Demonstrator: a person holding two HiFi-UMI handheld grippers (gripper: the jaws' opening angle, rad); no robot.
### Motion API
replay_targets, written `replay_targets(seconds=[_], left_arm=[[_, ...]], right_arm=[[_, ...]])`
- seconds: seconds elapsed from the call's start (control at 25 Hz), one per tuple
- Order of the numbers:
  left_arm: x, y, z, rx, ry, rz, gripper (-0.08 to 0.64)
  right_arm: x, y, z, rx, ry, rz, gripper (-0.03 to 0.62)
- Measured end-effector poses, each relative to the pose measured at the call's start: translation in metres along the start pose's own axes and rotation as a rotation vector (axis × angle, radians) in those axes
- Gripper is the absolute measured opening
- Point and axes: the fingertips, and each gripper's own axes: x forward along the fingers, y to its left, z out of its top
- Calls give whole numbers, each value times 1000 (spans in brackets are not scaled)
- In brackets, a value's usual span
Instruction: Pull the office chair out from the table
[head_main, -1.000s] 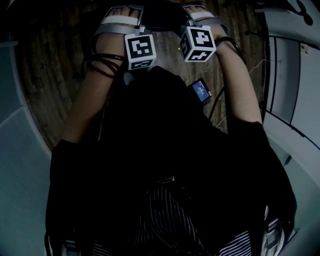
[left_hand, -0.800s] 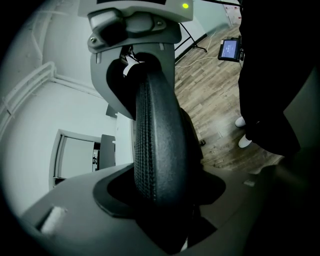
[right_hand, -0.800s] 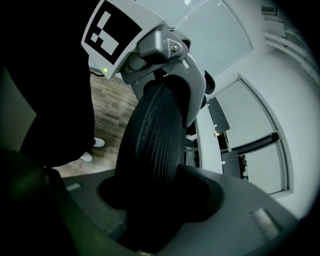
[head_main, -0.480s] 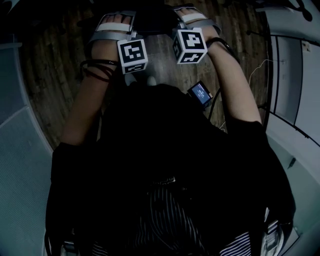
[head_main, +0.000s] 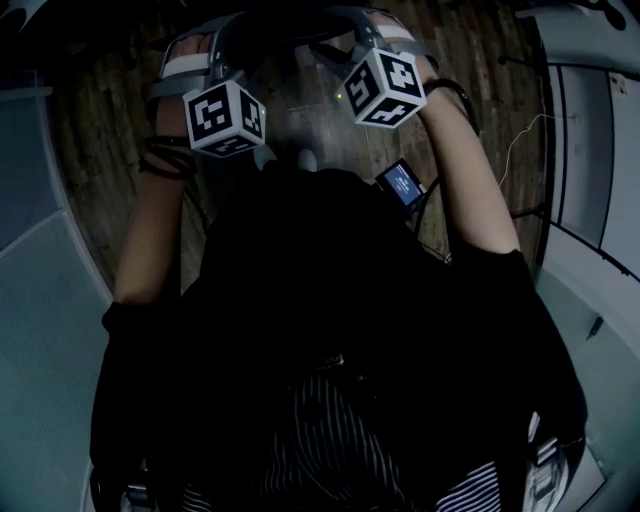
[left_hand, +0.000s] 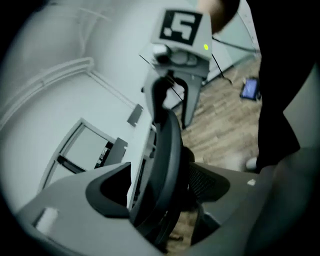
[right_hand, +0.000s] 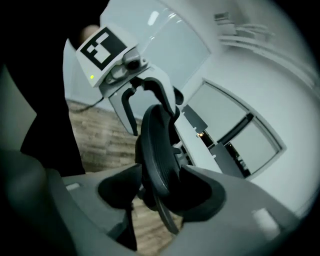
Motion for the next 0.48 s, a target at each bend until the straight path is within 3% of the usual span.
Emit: replay_targets(seconds=[0.12,0.2,0.28,0.32,0.4,0.48], left_arm=[[-43,28,38,-242,-174,73,309],[-66,44,59,-411,-270,99,202],[-85,60,65,-586,-372,116,43],[-92,68,62,-667,-416,125,8],[-103,77,55,-818,-487,125,8],[-106,75,58,-970,-544,78,7]], right_arm=[[-38,-7,14,231,-115,24,238],[-59,-11,21,325,-178,35,233],[-72,-14,33,432,-234,53,219],[-76,-17,40,506,-264,58,211],[-83,-29,48,707,-334,54,169],[-97,-41,46,898,-415,42,99]])
